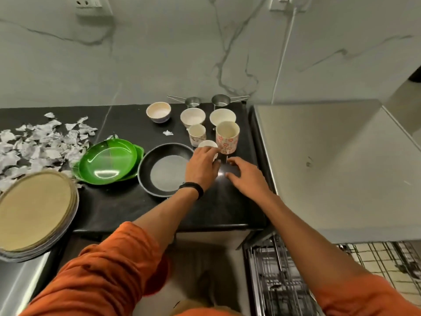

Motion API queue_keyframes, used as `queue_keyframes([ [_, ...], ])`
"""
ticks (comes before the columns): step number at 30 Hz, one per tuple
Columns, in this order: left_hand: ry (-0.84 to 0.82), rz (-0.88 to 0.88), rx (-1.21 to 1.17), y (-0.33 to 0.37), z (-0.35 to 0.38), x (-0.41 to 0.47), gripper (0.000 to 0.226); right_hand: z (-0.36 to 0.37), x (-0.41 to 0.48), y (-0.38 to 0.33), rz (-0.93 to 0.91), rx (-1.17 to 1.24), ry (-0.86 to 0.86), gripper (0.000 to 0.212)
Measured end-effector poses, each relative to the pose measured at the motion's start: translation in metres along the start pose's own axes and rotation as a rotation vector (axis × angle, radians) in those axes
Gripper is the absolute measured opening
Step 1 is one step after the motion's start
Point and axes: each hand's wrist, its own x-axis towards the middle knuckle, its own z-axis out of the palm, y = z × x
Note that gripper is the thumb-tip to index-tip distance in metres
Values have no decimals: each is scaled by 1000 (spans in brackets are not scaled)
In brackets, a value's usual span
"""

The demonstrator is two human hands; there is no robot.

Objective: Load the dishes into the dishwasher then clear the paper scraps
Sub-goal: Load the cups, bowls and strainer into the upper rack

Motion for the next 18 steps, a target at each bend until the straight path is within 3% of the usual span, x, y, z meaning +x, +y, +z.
queue_keyframes([
  [6, -65, 0, 182, -29, 9, 32, 39, 14, 20, 3, 52, 19, -19, 50],
  [11, -151, -39, 280, -30, 16, 35, 25, 18, 17, 15, 74, 43, -30, 50],
  [15, -163, 13, 251, -23, 18, 24, 21, 19, 8, 24, 86, 82, -26, 53],
  [18, -106, 89, 123, -5, 23, 5, 19, 17, -1, 31, 101, 151, -14, 73],
])
